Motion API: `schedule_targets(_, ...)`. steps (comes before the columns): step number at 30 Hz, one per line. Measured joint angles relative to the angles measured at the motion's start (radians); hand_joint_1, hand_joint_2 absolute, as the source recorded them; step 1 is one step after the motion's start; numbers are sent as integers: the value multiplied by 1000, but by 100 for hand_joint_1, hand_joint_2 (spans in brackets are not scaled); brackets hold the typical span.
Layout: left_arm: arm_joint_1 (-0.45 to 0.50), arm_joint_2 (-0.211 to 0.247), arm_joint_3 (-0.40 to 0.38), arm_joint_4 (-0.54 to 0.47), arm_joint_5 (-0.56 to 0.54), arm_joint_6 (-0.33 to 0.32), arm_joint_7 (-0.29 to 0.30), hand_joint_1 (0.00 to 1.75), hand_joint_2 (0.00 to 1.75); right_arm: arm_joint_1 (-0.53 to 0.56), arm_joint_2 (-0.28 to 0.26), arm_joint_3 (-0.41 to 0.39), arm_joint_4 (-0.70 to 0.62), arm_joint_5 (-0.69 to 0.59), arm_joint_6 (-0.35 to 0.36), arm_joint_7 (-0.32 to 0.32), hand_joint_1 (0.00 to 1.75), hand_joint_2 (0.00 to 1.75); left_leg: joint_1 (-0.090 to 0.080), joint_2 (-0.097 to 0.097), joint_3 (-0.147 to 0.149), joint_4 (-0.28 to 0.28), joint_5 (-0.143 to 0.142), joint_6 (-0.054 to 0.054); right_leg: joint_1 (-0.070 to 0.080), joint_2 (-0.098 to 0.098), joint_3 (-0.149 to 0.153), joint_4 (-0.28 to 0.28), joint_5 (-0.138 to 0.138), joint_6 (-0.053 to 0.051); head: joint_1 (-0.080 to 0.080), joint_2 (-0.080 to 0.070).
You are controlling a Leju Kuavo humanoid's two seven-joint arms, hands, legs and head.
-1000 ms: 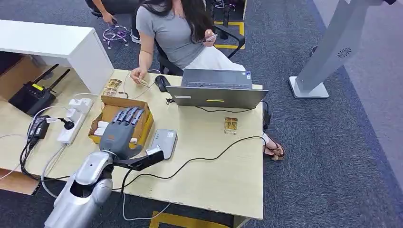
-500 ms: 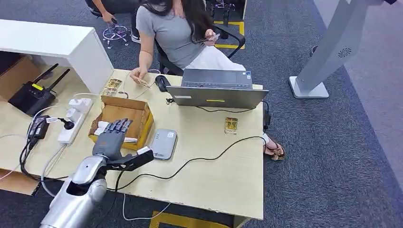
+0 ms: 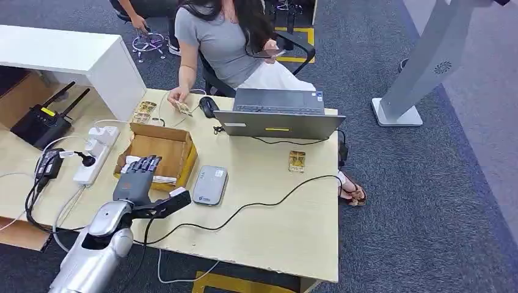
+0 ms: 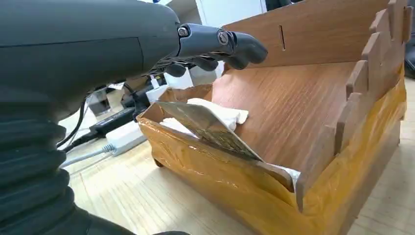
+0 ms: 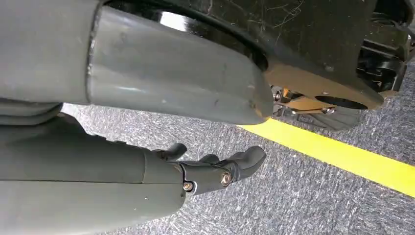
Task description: Pass the card to the sensor for recognition and then transmit it.
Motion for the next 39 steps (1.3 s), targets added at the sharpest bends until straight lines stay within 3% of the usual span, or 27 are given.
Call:
schedule_targets(3,0,-1,6,1,0,0,0,0,175,0,0,0,0,0,0,0,0,0,0,0,0,0,0,0,0,0,0,0,0,0,0,0)
schedule_targets(4,0,-1,6,1,0,1,0,119,175,0,0,0,0,0,0,0,0,0,0,0,0,0,0,0,0,0,0,0,0,0,0,0)
schedule_targets(5,0,-1,8,1,0,1,0,175,175,0,0,0,0,0,0,0,0,0,0,0,0,0,0,0,0,0,0,0,0,0,0,0)
schedule_targets(31,12,-21,30,1,-15,76,-30,175,175,1,0,-6,0,21,2,0,0,0,0,0,0,0,0,0,0,0,0,0,0,0,0,0)
schedule_targets(34,-16,-21,37,1,-28,99,-32,175,175,0,0,-8,0,26,3,0,0,0,0,0,0,0,0,0,0,-1,0,0,0,0,1,0)
schedule_targets(39,-149,-22,40,11,-67,135,-45,175,175,-2,0,-8,0,44,8,0,0,0,0,-2,-1,0,3,1,0,-2,-1,0,2,-1,0,0)
